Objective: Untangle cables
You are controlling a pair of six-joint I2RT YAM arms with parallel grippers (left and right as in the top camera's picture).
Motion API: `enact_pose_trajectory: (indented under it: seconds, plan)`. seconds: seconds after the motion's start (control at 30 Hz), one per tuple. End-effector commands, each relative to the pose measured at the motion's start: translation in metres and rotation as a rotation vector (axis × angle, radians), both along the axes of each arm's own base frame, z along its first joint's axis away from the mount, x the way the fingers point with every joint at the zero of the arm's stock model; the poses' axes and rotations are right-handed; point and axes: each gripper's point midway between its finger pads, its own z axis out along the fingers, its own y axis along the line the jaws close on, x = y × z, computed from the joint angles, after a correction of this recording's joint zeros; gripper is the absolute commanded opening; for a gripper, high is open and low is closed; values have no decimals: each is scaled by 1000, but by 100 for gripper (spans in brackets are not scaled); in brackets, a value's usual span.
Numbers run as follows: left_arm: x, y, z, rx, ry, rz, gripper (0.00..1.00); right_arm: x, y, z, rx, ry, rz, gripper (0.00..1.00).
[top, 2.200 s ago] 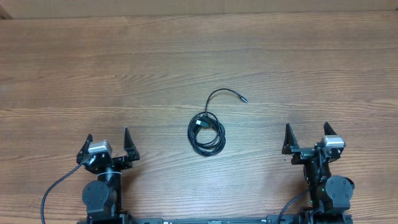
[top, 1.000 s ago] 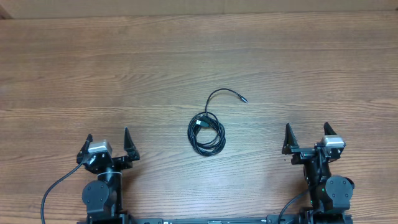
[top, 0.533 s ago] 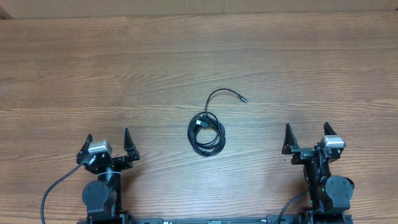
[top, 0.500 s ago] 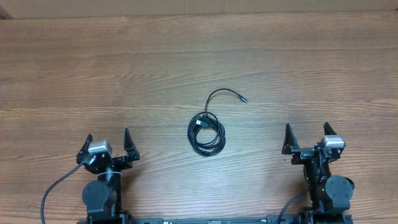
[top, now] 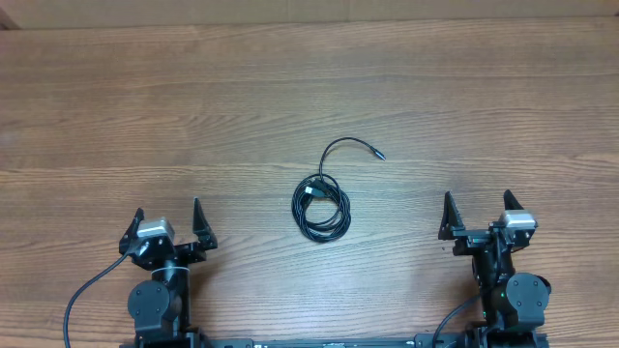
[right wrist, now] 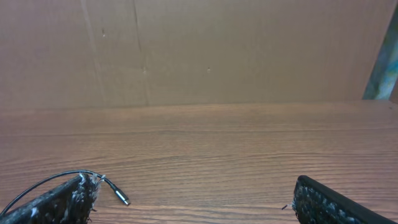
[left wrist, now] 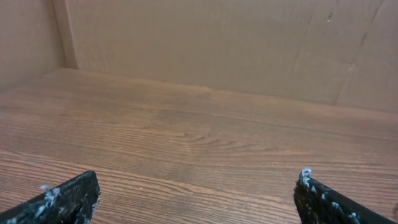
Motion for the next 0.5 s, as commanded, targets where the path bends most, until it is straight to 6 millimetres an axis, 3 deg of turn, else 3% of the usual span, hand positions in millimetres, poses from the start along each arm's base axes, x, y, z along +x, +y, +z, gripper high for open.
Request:
enact_pose_trajectory:
  seconds: [0.0,0.47]
  plan:
    - [0,1,-1,-8,-2,7,100,0,-1,-3,9,1,-6,100]
    - [0,1,-1,-8,-2,7,100,0,-1,-3,9,1,-6,100]
